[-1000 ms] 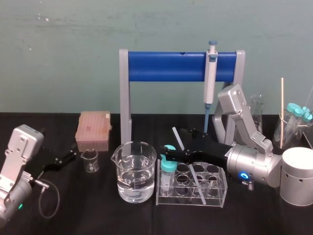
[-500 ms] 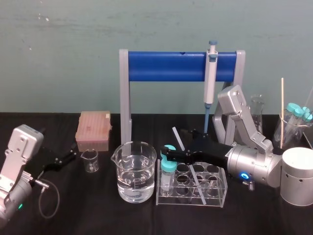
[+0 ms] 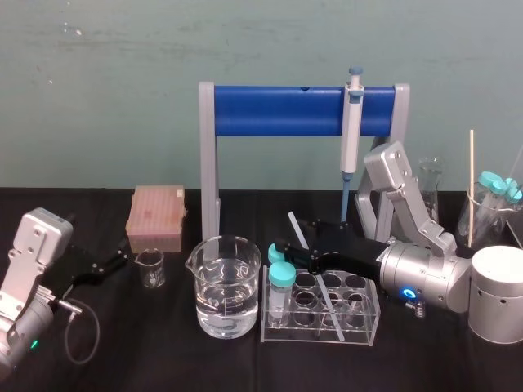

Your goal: Pick up the stirring rod with one hand, then place it down.

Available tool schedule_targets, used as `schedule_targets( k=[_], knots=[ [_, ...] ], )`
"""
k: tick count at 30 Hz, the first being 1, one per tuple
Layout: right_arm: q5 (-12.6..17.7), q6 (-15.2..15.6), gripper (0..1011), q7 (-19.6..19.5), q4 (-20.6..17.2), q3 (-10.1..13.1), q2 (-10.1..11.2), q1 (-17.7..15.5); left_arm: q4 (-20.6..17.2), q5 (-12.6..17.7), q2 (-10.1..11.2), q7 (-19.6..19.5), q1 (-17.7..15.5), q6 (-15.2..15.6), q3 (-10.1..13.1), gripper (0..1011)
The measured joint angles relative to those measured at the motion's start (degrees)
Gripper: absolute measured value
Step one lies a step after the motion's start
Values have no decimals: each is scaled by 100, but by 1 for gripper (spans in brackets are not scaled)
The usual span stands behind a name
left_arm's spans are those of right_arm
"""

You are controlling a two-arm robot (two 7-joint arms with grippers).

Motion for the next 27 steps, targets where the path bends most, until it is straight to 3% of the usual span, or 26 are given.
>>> schedule_targets(
  k=[16,23,27],
  knots=[
    [5,0,82,-3,-4,1,0,-3,0,0,0,0,0,0,0,1000],
    [5,-5,71,-8,-4,4,-2,-5,0,0,0,0,0,0,0,1000],
    [-9,-241,71,-68,11,74,-56,-60,0,0,0,0,0,0,0,1000]
  ],
)
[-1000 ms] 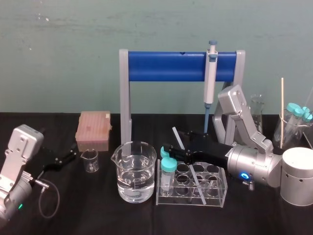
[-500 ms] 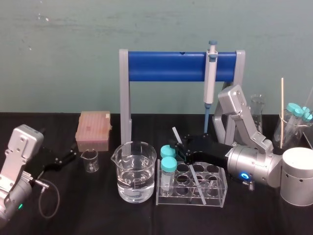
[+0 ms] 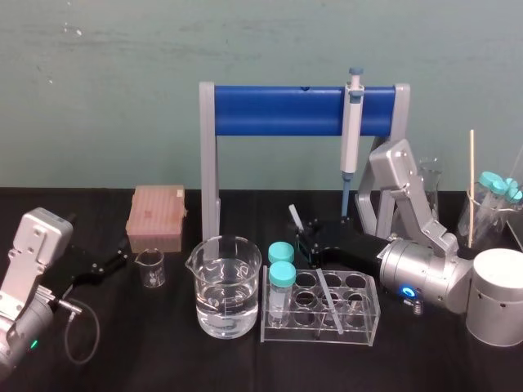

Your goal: Pick up the stirring rod with one hand, then place it down.

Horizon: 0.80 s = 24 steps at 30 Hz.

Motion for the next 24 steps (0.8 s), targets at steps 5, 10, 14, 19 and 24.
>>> schedule_targets(
  k=[5,10,14,19,24],
  knots=[
    [-114,-1004,71,-85,60,223,-130,-207,0,0,0,0,0,0,0,1000],
    [-1,-1964,71,54,108,508,-267,-406,0,0,0,0,0,0,0,1000],
    [296,-2486,71,387,77,737,-346,-554,0,0,0,0,0,0,0,1000],
    [532,-2749,71,684,-169,949,-311,-671,0,-1,0,0,0,0,0,1000],
    [878,-2750,71,807,-482,1190,-258,-703,0,0,0,0,0,0,0,1000]
  ],
)
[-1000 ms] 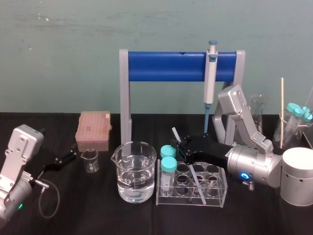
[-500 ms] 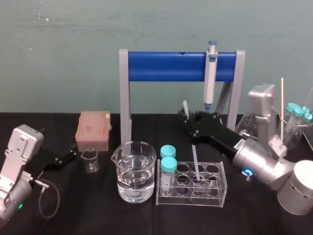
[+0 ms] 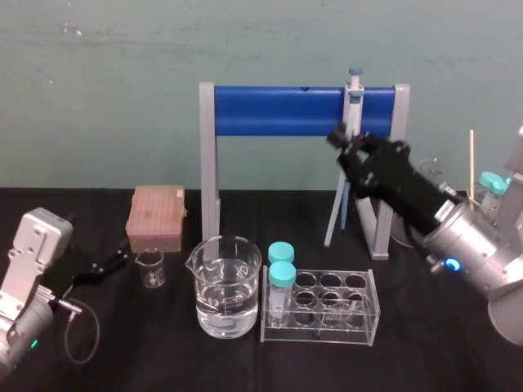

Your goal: Pick up the stirring rod with one hand, then place it down.

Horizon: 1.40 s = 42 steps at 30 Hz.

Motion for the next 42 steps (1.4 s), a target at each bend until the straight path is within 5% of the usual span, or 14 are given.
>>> schedule_targets(
  k=[10,42],
  knots=[
    [310,7,71,38,-372,234,102,40,0,0,0,0,0,0,0,1000],
    [360,145,71,-26,-487,195,228,99,0,0,0,0,0,0,0,1000]
  ],
)
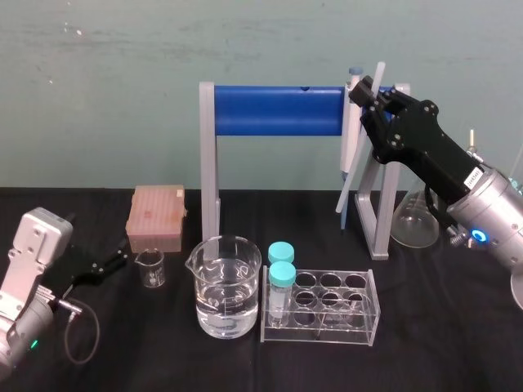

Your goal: Pick up the stirring rod with one hand, then place it down.

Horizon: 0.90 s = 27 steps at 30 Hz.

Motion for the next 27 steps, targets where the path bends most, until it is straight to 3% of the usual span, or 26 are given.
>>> schedule_targets(
  k=[27],
  knots=[
    [-15,35,70,-32,108,-50,-18,40,0,0,0,0,0,0,0,1000]
  ],
)
